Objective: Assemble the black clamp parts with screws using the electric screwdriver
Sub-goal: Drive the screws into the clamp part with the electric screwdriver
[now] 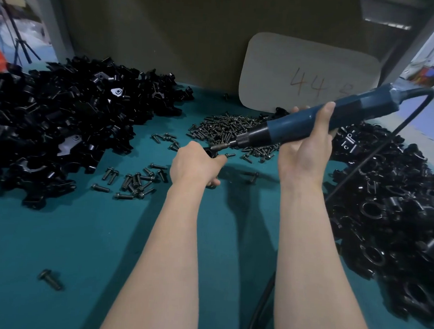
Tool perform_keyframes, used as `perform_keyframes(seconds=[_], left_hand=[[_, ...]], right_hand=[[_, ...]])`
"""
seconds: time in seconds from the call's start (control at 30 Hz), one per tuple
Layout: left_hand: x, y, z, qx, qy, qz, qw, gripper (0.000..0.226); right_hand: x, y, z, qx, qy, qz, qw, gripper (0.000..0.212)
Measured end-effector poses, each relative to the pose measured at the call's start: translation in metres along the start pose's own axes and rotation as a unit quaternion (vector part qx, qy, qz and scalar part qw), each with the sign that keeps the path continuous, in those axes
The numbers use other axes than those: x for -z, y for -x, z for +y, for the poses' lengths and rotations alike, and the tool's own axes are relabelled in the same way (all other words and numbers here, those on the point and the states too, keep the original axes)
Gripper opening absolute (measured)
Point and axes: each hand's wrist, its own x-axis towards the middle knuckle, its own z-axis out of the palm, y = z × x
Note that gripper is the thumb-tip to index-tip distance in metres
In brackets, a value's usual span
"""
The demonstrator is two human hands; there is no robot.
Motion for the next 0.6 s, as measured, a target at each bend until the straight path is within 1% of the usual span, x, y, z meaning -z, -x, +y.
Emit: perform_keyframes(seconds=[0.2, 0.47, 0.53, 0.6], left_hand=[[0.0049, 0.0005, 0.0008, 0.022, 0.004, -0.032, 0.999, 0.022], [0.0054, -0.0003, 0.0020, 0.038, 0.008, -0.045, 0.998, 0.021], [0.0048, -0.0015, 0.0031, 0.044, 0.008, -0.056, 0.997, 0.022], [0.0036, -0.0027, 0.0040, 0.049, 0.016, -0.070, 0.996, 0.023]], right_hand=[[0.0036, -0.0003, -0.0002, -0.013, -0.022, -0.019, 0.999, 0.053], [0.0034, -0.0004, -0.0034, -0.017, -0.047, -0.028, 0.998, 0.054], [0.0038, -0.0008, -0.0048, -0.016, -0.052, -0.021, 0.998, 0.052], [0.0047, -0.0019, -0.0066, -0.018, -0.056, -0.017, 0.998, 0.044]])
